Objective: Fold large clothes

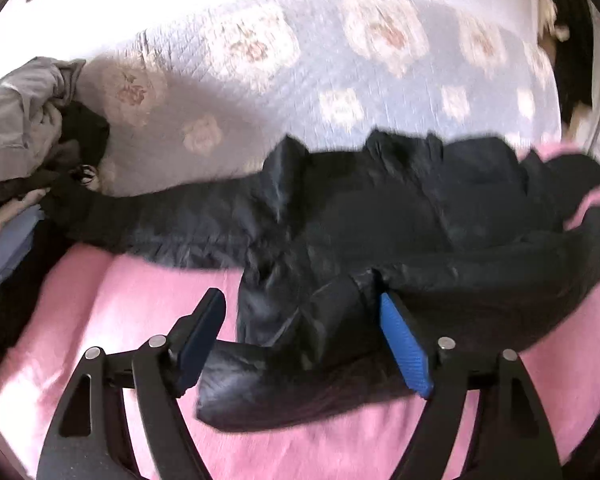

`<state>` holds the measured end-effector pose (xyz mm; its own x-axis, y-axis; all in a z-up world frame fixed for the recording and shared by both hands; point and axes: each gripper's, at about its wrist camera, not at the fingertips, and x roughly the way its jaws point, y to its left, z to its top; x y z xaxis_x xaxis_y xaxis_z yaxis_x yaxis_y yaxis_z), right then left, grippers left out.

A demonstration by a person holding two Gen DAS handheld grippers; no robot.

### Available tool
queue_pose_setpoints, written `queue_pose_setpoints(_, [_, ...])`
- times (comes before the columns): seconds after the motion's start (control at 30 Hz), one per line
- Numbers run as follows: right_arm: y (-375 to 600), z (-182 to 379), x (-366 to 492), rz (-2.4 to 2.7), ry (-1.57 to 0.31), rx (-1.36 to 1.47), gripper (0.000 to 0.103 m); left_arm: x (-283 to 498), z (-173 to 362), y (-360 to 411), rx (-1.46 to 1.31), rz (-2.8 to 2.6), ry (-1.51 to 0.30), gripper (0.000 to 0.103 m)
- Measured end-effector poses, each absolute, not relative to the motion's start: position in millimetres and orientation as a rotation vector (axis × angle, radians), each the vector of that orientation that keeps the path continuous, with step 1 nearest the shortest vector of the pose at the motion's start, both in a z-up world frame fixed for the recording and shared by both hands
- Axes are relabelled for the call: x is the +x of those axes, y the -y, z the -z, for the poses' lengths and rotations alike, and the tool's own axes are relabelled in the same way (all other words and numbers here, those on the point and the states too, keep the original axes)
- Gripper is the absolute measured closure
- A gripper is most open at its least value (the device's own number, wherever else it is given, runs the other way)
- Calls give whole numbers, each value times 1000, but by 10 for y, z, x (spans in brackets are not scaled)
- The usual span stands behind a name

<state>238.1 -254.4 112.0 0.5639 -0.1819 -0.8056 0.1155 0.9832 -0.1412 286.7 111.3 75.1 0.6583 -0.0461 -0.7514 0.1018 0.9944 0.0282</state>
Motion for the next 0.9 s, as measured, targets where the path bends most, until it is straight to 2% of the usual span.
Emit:
queue_pose_setpoints(0.1, [2644,-967,2539,179,-977,-49,36,3034,-679,-1180,44,100,-834,20])
queue_pose_setpoints(0.17, [2750,-862,2603,180,-990,-10,36,3083,-630,-1223,29,97,-822,12])
queue_pose_setpoints(0.27, [2916,-937,2519,201,-875,66,36,3087,-591,-1290,13,89,-797,3])
queue_pose_setpoints(0.4, [3052,-1045,2449,180,-844,151,33,3109,-527,-1362,27,39,-802,1])
queue_pose_setpoints(0.43, [3098,-1020,2440,126,-884,216,30,3120,-512,-1392,16,33,-808,1])
queue_pose_setpoints(0.53, [3119,-934,2375,40,-936,310,29,3146,-441,-1455,-4,58,-850,1])
queue_pose_setpoints(0.6, [3066,-873,2364,26,-951,294,29,3128,-414,-1468,3,52,-859,1])
queue_pose_setpoints(0.7, [2922,-582,2479,-2,-1083,243,29,3092,-433,-1486,-18,60,-849,1])
queue_pose_setpoints(0.73, [2888,-511,2488,-12,-1108,241,33,3077,-450,-1483,-21,65,-843,1])
queue_pose_setpoints(0.77, [2851,-416,2521,-11,-1135,238,56,3059,-476,-1479,-21,67,-834,1])
queue_pose_setpoints(0.83, [2825,-371,2526,25,-1127,202,88,3005,-557,-1486,-20,64,-802,1])
queue_pose_setpoints(0.9, [2819,-383,2532,59,-1100,154,97,2917,-691,-1557,-66,68,-728,1])
